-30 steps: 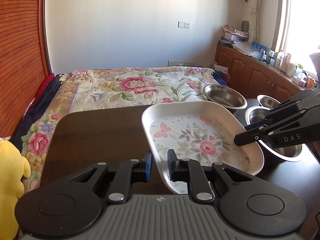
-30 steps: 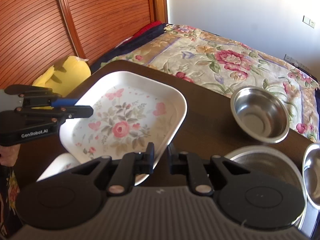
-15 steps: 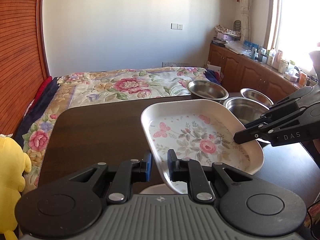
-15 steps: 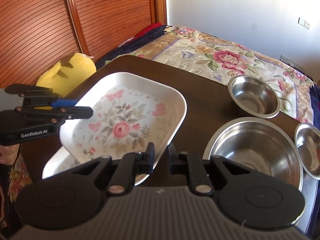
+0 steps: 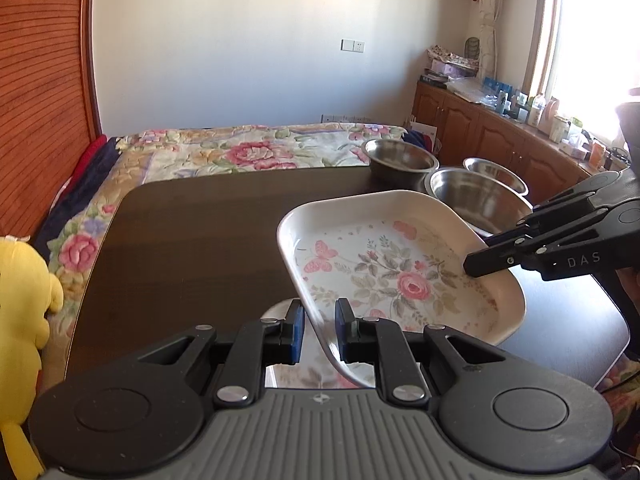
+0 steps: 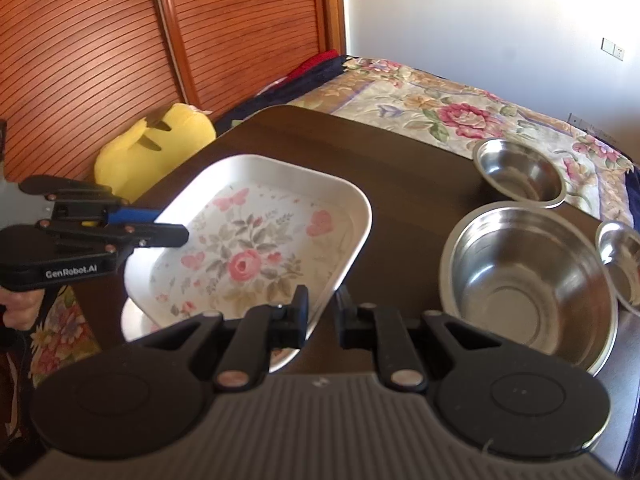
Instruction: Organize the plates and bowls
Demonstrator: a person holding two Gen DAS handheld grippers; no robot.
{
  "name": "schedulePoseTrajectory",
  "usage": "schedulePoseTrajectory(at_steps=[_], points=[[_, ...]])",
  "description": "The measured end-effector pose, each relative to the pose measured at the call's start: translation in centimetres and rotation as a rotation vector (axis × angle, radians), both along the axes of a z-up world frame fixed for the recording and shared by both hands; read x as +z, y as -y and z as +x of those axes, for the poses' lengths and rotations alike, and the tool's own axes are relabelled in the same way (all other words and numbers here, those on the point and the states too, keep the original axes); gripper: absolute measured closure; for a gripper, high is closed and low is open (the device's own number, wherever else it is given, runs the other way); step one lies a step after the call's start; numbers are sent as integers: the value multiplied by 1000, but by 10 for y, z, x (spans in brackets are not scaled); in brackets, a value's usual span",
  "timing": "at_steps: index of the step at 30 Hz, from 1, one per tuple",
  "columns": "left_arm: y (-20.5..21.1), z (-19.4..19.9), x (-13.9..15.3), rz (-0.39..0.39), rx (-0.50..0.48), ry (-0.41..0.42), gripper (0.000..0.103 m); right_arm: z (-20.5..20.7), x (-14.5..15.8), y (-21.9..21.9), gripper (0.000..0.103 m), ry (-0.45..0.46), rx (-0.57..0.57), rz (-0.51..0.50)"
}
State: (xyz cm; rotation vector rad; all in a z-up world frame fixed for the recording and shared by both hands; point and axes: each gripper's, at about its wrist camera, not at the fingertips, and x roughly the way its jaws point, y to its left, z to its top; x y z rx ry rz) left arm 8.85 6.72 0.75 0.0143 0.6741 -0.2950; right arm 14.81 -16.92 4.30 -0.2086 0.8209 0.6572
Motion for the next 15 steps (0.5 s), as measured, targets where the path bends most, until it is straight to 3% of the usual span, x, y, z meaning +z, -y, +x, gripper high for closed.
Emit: schedulePoseTrajectory(at_steps=[15], points=[[-9,-14,-20,25,14,-33,87,-16,-17,-5,87,-49,34,29]])
